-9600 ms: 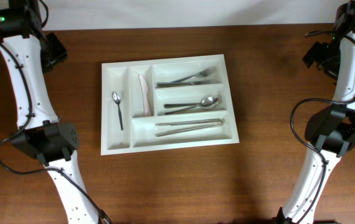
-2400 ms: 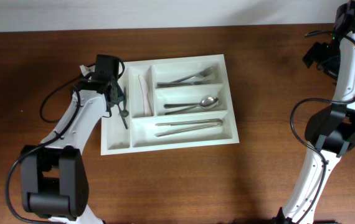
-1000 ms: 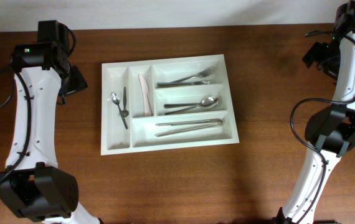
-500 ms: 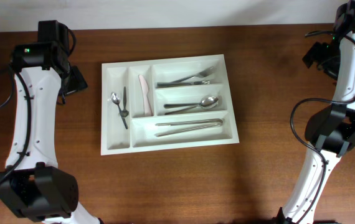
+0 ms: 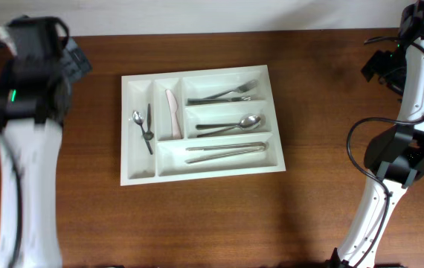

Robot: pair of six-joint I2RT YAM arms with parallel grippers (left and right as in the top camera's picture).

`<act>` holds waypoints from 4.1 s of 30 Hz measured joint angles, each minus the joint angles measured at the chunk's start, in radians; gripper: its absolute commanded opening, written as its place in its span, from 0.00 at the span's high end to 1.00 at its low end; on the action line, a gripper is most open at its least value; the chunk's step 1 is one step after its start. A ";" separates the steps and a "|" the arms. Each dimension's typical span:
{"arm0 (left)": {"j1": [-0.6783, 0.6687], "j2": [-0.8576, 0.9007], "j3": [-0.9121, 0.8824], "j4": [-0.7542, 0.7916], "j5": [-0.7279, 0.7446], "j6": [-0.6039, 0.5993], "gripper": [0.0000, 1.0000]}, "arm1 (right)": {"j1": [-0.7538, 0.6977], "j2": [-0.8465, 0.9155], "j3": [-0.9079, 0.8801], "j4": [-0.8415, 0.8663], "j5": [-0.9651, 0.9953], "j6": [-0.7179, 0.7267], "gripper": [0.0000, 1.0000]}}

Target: Pack container

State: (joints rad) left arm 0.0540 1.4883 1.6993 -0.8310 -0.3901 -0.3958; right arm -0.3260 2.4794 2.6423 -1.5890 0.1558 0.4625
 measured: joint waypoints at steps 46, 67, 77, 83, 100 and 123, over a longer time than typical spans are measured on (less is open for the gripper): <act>0.014 -1.406 -1.474 0.396 0.410 0.341 0.01 | 0.000 0.000 0.000 0.000 0.000 0.000 0.01; 0.014 -1.472 -1.563 0.367 0.410 0.412 0.01 | 0.000 0.000 0.000 0.000 0.000 0.000 0.01; 0.014 -1.472 -1.563 0.367 0.410 0.415 0.01 | 0.000 0.000 0.000 0.000 0.000 0.000 0.01; 0.014 -1.472 -1.563 0.367 0.410 0.415 0.01 | 0.000 0.000 0.000 0.000 0.000 0.001 0.01; 0.014 -1.472 -1.563 0.367 0.410 0.415 0.01 | 0.064 -0.006 0.000 0.000 0.003 0.000 0.01; 0.014 -1.473 -1.563 0.366 0.410 0.415 0.01 | 0.602 -0.663 -0.467 0.528 0.134 -0.085 0.01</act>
State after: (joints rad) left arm 0.0677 0.0154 0.1364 -0.4652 0.0200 0.0196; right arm 0.2764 1.8164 2.1750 -1.0615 0.2897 0.3771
